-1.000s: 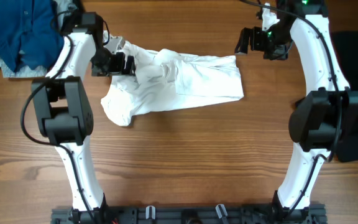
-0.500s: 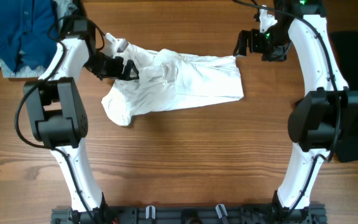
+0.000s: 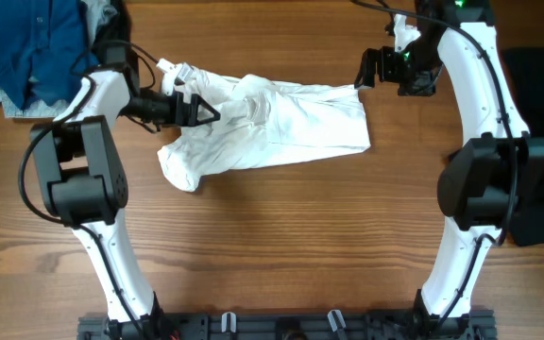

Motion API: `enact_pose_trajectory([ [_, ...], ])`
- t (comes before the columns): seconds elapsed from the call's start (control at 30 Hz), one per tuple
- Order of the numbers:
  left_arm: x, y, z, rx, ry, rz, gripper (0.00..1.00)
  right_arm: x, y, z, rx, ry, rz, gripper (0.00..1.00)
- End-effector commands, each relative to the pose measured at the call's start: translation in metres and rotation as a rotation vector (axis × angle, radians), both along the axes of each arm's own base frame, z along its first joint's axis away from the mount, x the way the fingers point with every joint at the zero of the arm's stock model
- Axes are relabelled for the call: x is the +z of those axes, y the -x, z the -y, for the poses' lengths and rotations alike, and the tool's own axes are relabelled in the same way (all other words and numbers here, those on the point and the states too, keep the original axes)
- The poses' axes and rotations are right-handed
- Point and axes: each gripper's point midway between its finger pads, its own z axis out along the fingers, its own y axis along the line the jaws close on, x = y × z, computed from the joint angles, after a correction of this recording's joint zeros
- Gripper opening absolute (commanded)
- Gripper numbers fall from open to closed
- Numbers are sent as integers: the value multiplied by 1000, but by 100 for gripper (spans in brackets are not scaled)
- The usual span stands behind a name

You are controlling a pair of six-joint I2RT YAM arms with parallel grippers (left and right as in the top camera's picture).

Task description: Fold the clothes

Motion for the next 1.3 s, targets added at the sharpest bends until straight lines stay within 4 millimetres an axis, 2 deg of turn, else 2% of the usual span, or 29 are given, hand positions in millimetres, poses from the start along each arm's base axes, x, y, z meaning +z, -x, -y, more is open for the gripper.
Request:
enact_pose_trajectory([
  [0.0, -53, 29, 4, -22, -119, -141, 93, 13, -2, -2, 23, 10, 39, 100],
  [0.07, -61, 25, -4, 28, -188, -169, 81, 13, -2, -2, 23, 10, 37, 100],
  [0.1, -66, 21, -11, 69, -224, -183, 71, 13, -2, -2, 22, 10, 37, 100],
  [0.17, -69, 14, -21, 145, -250, -208, 43, 14, -1, -8, 26, -10, 37, 100],
  [0.23, -69, 2, -36, 256, -241, -235, 19, 15, -3, -16, 18, -28, 41, 100],
  [0.3, -69, -5, -49, 340, -228, -259, 5, 13, -5, -22, 29, -29, 52, 96],
  [0.33, -69, -7, -55, 373, -223, -270, 4, 11, -6, -25, 35, -30, 57, 85],
  [0.4, -68, -9, -63, 407, -215, -280, 4, 6, -8, -34, 36, -38, 60, 28],
  [0.43, -68, -9, -66, 413, -213, -280, 4, 2, -9, -40, 37, -46, 61, 4],
  [0.57, -68, -8, -71, 425, -212, -289, 4, -19, -8, -62, 47, -79, 51, 4],
  [0.7, -66, -10, -71, 425, -211, -282, 4, -41, 1, -98, 97, -213, 36, 4],
  [0.83, -62, -12, -72, 426, -212, -271, 4, -70, 14, -109, 99, -222, 1, 4],
  [0.93, -51, -14, -73, 430, -210, -249, 4, -97, 22, -104, 37, -203, -30, 4],
  [1.0, -36, -17, -73, 433, -209, -220, 4, -111, 25, -103, 11, -207, -28, 4],
  [1.17, 11, -23, -72, 437, -206, -134, 4, -120, 24, -83, -36, -204, -37, 4],
  [1.27, 44, -22, -60, 418, -208, -74, 4, -121, 20, -72, -58, -204, -31, 4],
])
